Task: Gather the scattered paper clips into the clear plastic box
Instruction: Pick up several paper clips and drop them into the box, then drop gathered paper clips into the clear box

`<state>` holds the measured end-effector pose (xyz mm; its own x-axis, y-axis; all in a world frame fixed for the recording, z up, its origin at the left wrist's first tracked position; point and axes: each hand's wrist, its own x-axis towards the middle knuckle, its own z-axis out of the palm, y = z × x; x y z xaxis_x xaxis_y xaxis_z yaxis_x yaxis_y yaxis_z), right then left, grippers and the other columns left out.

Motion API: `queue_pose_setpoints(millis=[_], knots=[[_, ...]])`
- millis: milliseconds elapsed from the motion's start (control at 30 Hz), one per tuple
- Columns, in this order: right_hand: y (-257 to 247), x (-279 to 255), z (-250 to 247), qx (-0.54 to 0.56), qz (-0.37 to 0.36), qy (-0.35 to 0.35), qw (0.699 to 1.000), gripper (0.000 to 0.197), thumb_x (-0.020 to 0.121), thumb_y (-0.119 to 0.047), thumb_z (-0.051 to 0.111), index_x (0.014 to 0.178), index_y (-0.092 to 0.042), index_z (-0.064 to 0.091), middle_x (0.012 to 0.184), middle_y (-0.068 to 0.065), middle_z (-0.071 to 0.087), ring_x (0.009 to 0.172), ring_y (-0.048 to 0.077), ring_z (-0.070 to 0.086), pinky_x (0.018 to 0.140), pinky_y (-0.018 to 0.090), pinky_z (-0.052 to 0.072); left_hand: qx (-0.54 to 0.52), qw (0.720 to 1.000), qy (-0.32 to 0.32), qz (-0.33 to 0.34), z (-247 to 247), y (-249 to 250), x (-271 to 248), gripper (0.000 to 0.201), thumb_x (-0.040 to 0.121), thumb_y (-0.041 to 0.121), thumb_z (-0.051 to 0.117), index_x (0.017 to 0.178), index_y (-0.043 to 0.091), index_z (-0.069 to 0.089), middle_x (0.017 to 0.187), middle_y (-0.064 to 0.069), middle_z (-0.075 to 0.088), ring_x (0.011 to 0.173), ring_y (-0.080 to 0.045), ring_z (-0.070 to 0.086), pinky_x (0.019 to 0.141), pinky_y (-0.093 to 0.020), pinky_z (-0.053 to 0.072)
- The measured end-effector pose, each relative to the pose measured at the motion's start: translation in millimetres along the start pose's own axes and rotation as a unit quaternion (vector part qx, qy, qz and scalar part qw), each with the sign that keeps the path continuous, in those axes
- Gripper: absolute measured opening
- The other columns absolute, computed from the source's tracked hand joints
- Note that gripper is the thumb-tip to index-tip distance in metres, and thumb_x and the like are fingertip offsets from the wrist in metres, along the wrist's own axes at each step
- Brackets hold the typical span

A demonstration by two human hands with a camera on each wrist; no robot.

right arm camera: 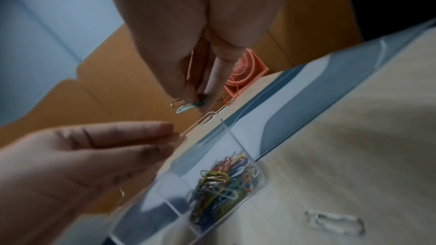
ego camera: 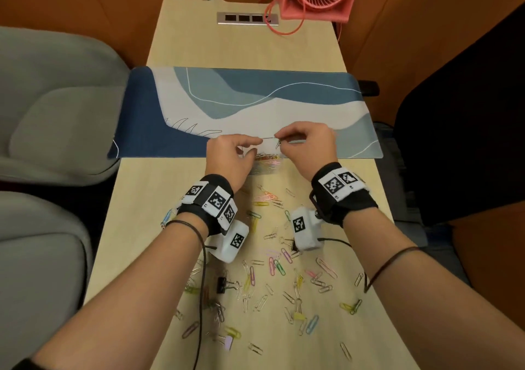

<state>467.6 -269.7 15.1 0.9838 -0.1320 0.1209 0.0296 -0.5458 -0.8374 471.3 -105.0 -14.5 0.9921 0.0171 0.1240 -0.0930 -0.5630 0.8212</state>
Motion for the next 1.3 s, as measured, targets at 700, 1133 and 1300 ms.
queue_pose_setpoints(millis=[700, 1133, 1300], knots=[[47, -151, -71, -0.281, 0.054, -0.113, 0.951, 0.028, 0.084, -0.005, 0.054, 0.100, -0.018, 0.073, 0.106, 0.003, 0.070, 0.096, 0.020, 0.064, 0.090, 0.027, 0.048, -0.009, 0.970, -0.240, -0.041, -43, -24, -219, 0.032, 0.080, -0.004, 0.064, 0.094, 0.022, 0.077, 0.085, 0.006, 0.067, 0.073, -0.003, 0.059, 0.070, -0.011, 0.045], [76, -309, -56, -0.319, 0.109, -0.127, 0.933, 0.049, 0.082, 0.015, 0.049, 0.128, 0.001, 0.057, 0.140, 0.021, 0.045, 0.127, 0.036, 0.043, 0.105, 0.028, 0.030, 0.244, 0.931, -0.246, 0.116, -6, -18, -273, 0.068, 0.068, -0.015, 0.062, 0.132, 0.003, 0.053, 0.139, -0.019, 0.049, 0.130, -0.036, 0.041, 0.105, -0.045, 0.043], [64, -286, -56, -0.323, 0.107, -0.128, 0.932, 0.068, 0.077, 0.016, 0.045, 0.140, -0.011, 0.045, 0.149, 0.015, 0.034, 0.132, 0.033, 0.036, 0.106, 0.037, 0.037, 0.257, 0.925, -0.258, 0.111, -13, -11, -291, 0.056, 0.076, -0.011, 0.055, 0.131, 0.002, 0.054, 0.138, -0.017, 0.048, 0.129, -0.033, 0.040, 0.104, -0.040, 0.044]])
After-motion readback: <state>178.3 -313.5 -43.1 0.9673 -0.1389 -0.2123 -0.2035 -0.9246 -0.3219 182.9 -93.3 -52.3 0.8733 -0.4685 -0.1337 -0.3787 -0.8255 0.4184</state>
